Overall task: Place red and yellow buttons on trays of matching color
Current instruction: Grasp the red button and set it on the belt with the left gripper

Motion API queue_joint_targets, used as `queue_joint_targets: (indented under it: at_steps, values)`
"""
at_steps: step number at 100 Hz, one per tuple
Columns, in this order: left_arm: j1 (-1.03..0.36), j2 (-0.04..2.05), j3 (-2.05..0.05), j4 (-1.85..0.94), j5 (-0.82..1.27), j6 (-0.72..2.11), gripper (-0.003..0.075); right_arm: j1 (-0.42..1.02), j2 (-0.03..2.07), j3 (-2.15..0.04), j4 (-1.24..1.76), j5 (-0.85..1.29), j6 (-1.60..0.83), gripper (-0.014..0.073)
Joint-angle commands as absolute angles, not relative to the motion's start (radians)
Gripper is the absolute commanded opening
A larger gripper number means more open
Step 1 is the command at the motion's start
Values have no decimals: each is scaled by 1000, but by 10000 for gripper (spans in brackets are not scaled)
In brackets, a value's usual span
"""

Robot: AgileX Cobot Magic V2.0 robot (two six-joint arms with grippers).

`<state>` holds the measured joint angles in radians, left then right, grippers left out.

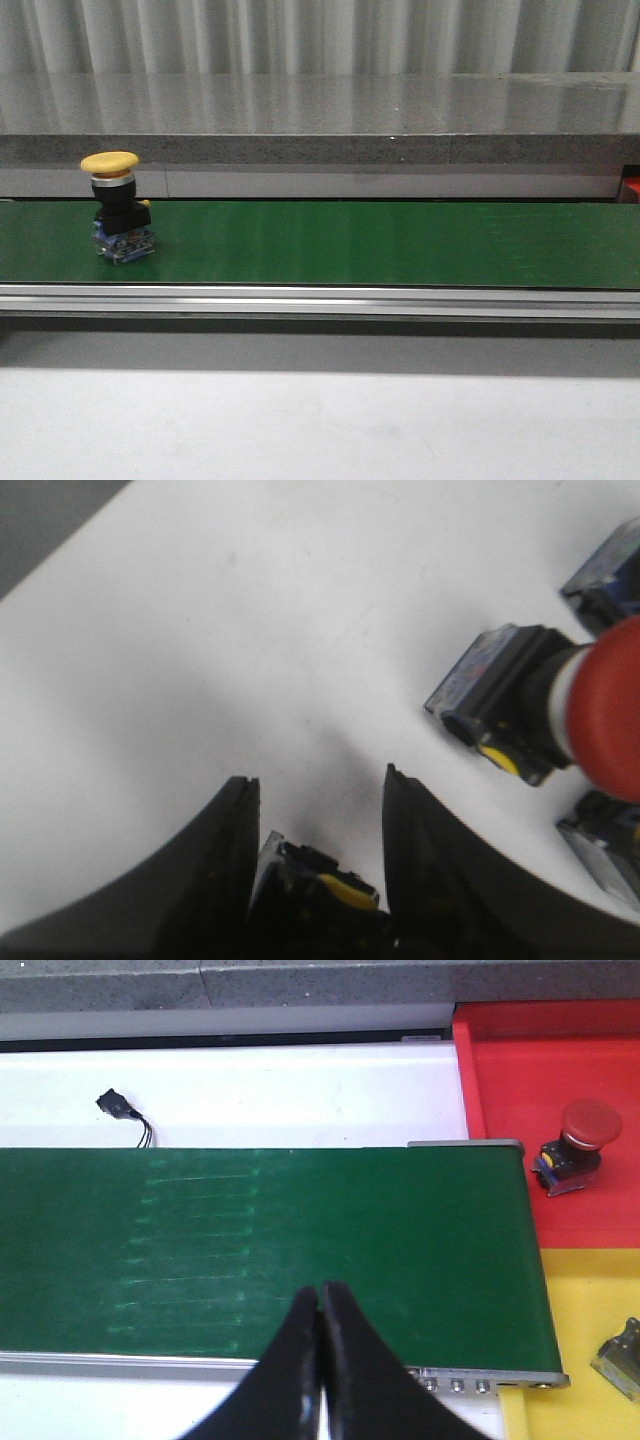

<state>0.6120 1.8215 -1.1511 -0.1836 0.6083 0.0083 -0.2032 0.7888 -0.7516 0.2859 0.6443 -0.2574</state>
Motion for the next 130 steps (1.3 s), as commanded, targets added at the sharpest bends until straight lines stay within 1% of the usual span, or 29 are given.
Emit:
queue_joint_targets:
  at_steps: [1,18,24,31,50,64,84,99,130]
  values:
    - [609,1692,-1172,-202,590,0,-20,-203,782,-776,302,579,-268,-68]
    - [588,1516,-1172,-209,614,0,-20,-203,782,-776,302,579,-268,-68]
    - [548,1463,-1172,-219,629,0,-20,-203,782,-776,302,579,-268,-68]
    - [466,1425,-1175,-219,642,30,-20,-203,782,-776,302,579,-268,-68]
    - [247,1458,-1175,-211,681,59,-20,-203,782,-776,302,579,-268,-68]
    - [163,1524,-1175,-208,690,59,-20,-203,782,-776,302,579,-268,-68]
    - [149,1625,-1246,-207,790,81,-20,-203,782,-776,302,579,-268,-68]
    - [149,1684,-1308,-207,828,81,-20,-203,782,-776,302,579,-268,-68]
    - [149,1695,-1325,-184,828,103,-20,-203,782,-776,302,579,-268,-68]
